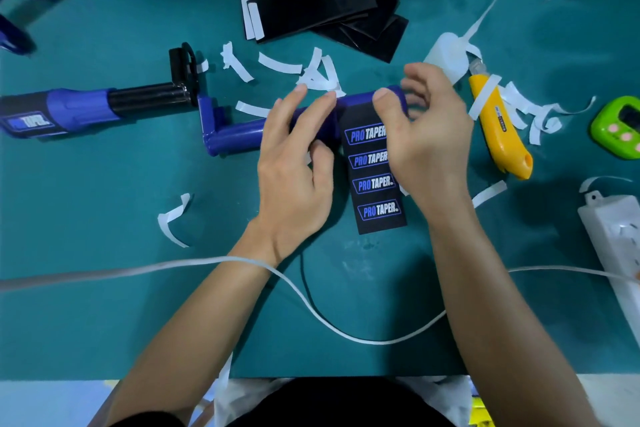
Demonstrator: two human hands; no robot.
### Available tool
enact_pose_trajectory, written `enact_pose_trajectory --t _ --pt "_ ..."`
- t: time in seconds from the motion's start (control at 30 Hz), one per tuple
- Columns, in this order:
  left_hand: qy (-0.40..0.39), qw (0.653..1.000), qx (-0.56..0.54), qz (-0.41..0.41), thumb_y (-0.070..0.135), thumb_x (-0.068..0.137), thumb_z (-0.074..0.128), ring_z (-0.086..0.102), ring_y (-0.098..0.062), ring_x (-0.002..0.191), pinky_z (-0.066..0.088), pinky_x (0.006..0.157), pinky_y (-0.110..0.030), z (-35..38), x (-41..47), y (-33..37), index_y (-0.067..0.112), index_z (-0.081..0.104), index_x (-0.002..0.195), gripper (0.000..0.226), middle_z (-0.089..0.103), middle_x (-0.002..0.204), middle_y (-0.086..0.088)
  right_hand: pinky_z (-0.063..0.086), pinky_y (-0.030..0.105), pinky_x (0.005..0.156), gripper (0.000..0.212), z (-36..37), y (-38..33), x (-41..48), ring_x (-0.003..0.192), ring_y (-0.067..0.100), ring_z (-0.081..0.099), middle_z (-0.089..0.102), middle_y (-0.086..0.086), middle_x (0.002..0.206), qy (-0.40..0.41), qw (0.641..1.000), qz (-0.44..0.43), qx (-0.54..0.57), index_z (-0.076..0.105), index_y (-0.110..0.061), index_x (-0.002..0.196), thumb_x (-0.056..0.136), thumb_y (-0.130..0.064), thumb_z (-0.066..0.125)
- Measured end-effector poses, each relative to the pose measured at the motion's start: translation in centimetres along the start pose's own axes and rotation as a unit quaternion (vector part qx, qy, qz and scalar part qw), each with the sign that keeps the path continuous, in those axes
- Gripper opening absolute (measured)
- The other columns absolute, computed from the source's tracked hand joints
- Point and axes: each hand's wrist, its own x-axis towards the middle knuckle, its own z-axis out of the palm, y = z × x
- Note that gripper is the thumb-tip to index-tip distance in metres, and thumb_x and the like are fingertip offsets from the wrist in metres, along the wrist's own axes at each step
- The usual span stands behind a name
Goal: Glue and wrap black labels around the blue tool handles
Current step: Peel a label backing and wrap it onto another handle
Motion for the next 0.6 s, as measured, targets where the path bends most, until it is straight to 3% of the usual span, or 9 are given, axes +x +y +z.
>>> enact_pose_trajectory --t 0.1,0.2,0.4,0.5,0.6 --pt "-0.009 0.998 0.043 0.044 -0.005 0.089 0.044 0.054 -0.033 0.138 0.022 0.128 -0.047 0.5 0.1 0.2 -0.001 0.053 0.146 0.058 0.054 0.148 0.006 0.051 0.027 0.094 0.038 0.6 0.0 -0.1 0.098 0.002 0.062 0.062 -0.023 0.091 0.000 1.000 -0.006 -0.011 0.065 -0.016 0.125 0.095 -0.040 0.069" --pt "-0.007 0.990 0.116 0.083 -0.004 0.089 0.044 0.050 -0.033 0.138 0.028 0.125 -0.050 1.0 0.1 0.0 -0.005 0.051 0.147 0.059 0.065 0.139 -0.011 0.052 0.027 0.086 0.028 0.8 0.1 -0.1 0.090 0.006 0.063 0.066 -0.016 0.085 0.010 1.000 -0.014 -0.003 0.067 -0.017 0.116 0.095 -0.036 0.068" --pt "0.022 0.965 0.229 0.127 -0.010 0.090 0.045 0.052 -0.037 0.130 0.033 0.122 -0.049 1.3 -0.2 0.3 -0.006 0.053 0.146 0.056 0.071 0.129 -0.010 0.055 0.045 0.087 0.034 1.0 0.4 -0.1 0.083 0.017 0.067 0.073 0.000 0.089 0.023 1.000 -0.012 0.002 0.072 -0.019 0.125 0.094 -0.031 0.064" --pt "-0.008 0.988 0.134 0.078 -0.012 0.084 0.048 0.056 -0.026 0.127 0.036 0.119 -0.042 0.6 0.0 0.3 -0.001 0.053 0.147 0.065 0.069 0.131 -0.008 0.055 0.046 0.094 0.036 0.8 0.5 -0.2 0.090 0.013 0.069 0.069 -0.011 0.106 0.022 1.000 -0.004 0.012 0.071 -0.021 0.129 0.095 -0.028 0.062" --pt "-0.050 0.996 -0.048 -0.049 -0.007 0.089 0.051 0.053 0.006 0.134 0.038 0.118 -0.036 -1.0 0.9 0.5 0.016 0.044 0.154 0.070 0.061 0.144 0.003 0.054 0.040 0.098 0.037 0.9 0.5 -0.6 0.098 0.009 0.070 0.076 -0.012 0.101 0.014 1.000 0.005 0.022 0.070 -0.023 0.133 0.097 -0.029 0.060"
